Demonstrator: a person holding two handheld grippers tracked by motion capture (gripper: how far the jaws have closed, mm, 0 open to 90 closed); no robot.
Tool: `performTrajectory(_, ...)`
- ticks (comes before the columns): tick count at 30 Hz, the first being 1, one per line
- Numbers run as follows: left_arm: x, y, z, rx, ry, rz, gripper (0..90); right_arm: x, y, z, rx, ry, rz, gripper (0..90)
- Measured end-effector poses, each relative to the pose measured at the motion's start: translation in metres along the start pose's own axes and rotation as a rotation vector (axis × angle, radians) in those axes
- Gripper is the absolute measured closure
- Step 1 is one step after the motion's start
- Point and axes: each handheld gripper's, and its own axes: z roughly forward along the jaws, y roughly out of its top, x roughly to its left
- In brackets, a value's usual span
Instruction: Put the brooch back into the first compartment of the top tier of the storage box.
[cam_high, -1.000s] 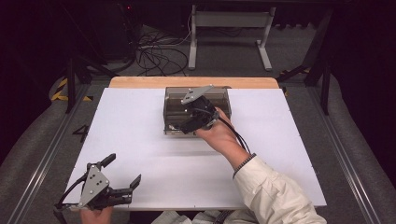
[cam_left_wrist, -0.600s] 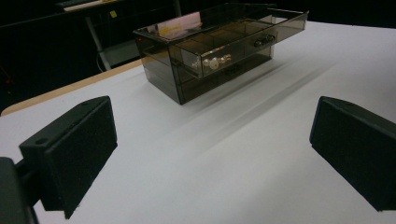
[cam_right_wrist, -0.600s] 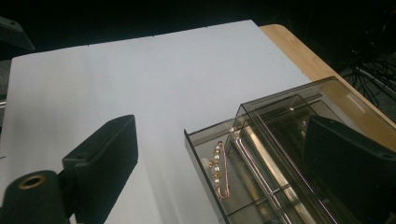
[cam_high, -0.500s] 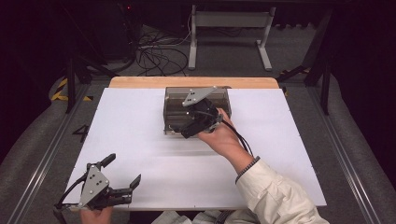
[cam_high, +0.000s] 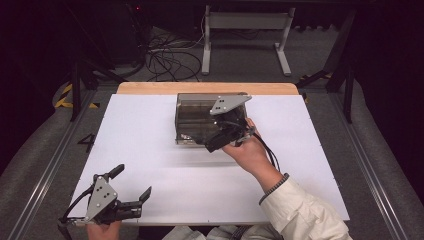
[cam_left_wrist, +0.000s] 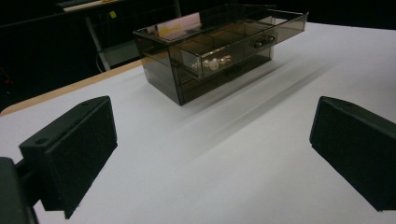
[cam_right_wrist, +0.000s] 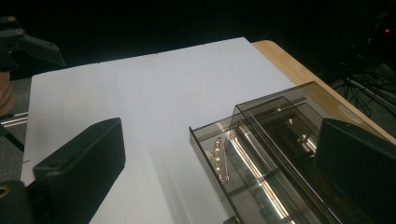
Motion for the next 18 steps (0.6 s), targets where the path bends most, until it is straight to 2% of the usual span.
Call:
performTrajectory(5,0.0,0.0,0.001,0.002,0.002,0.002,1.4,0.001,-0.007,-0.022,-0.049,-0.018,0.011,2.1)
performTrajectory(11,0.0,0.0,0.001,0.001,0.003,0.0,1.4,0.004,-0.02,-0.044,-0.075,-0.044,0.007,2.0)
performTrajectory(18,0.0,0.0,0.001,0.001,0.003,-0.002,1.4,0.008,-0.039,-0.069,-0.127,-0.077,0.026,2.0)
